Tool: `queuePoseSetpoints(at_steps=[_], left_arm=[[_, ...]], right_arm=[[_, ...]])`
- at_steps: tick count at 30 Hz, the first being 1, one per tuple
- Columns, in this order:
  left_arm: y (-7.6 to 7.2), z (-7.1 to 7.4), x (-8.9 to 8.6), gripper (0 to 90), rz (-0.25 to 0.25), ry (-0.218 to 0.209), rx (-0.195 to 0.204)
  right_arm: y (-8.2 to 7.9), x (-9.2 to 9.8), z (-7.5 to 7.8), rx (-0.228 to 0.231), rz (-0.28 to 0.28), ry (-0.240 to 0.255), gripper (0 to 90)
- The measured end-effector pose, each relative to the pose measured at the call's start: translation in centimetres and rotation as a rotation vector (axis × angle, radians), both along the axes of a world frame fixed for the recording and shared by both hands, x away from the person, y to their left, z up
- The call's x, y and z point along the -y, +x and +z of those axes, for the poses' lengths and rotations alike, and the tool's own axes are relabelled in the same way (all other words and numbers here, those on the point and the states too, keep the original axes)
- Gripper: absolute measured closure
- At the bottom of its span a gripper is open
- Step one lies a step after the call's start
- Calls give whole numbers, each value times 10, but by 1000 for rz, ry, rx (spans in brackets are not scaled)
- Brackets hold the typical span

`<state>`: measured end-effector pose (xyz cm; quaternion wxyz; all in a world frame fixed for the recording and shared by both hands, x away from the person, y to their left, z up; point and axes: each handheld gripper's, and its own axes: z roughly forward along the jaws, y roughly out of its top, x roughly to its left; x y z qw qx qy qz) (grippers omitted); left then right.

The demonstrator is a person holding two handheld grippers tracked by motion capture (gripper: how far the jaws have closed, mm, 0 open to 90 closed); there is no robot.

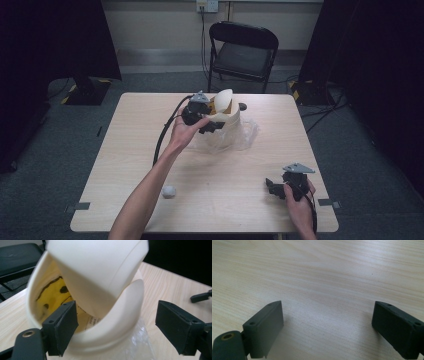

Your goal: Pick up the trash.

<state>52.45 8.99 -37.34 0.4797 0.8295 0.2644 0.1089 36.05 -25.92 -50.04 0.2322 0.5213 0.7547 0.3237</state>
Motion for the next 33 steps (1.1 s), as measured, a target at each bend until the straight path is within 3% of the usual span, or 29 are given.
queuePoseSetpoints(at_steps=[3,9,13,27,33], left_arm=[[-8,3,-16,175,32,-32,8],[-20,5,-31,176,39,-25,18],[-31,3,-44,177,53,-17,4],[-73,-30,-85,202,124,38,-38],[-98,-39,-112,202,156,13,-51]], right_arm=[[0,0,0,-1,-1,0,95],[0,0,0,0,-1,0,95],[0,0,0,0,-1,0,95],[0,0,0,0,-1,0,95],[0,0,0,0,0,-1,95]])
